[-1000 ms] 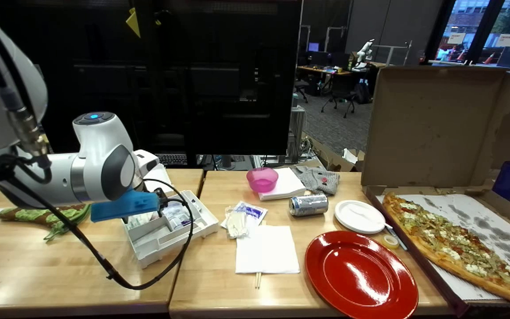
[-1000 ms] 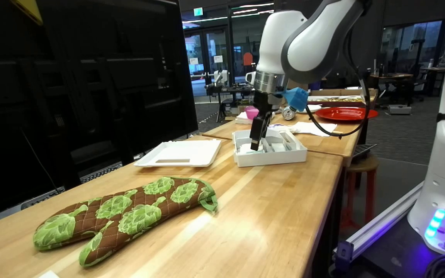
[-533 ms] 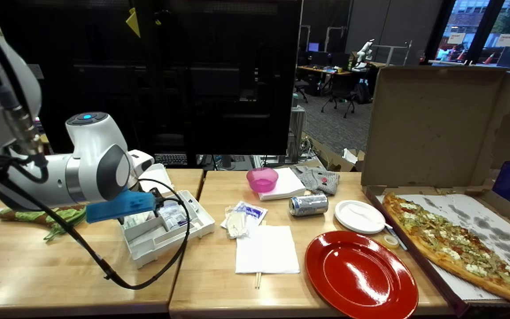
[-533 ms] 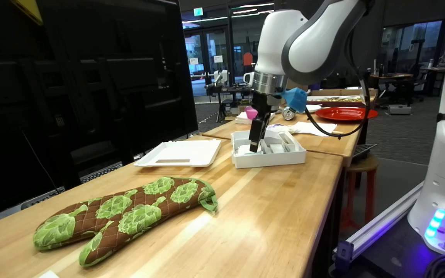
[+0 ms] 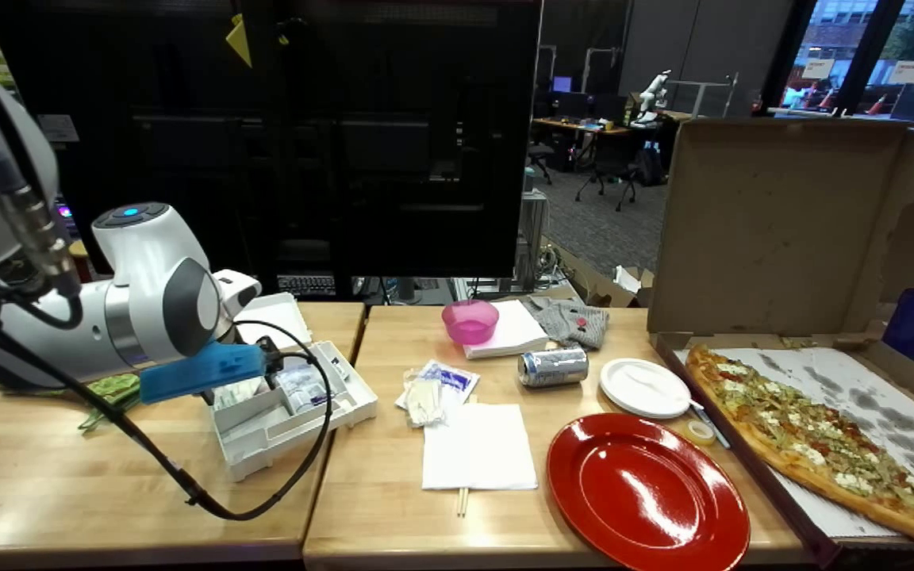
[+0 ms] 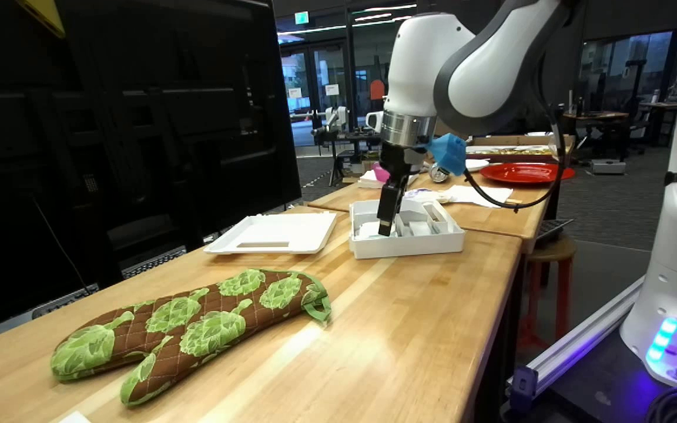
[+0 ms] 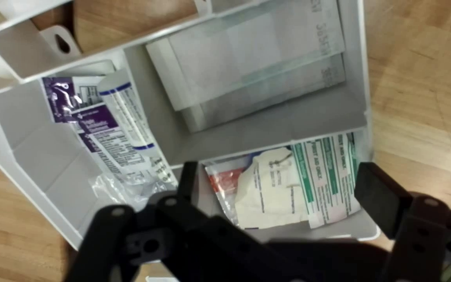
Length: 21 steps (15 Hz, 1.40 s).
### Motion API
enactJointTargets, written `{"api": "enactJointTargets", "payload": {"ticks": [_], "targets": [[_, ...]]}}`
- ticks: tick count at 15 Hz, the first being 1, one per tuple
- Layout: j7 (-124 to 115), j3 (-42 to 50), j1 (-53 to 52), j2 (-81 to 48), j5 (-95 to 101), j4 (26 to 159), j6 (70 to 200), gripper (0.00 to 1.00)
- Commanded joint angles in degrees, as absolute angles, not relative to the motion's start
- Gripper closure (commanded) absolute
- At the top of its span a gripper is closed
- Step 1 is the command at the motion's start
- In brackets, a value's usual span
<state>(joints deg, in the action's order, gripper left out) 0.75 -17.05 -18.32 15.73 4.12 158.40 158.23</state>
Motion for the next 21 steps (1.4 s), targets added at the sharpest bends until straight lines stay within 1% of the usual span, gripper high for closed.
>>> {"api": "enactJointTargets", "payload": {"ticks": [1, 8, 21], "targets": [[-3.1, -19.3, -17.3, 17.9, 7.0, 158.9, 156.4, 0.0], [-6.1, -21.1, -17.1, 18.0, 9.2, 158.6, 155.4, 0.0], [-3.1, -18.7, -17.6, 15.4, 7.4, 157.4, 156.5, 0.0]]}}
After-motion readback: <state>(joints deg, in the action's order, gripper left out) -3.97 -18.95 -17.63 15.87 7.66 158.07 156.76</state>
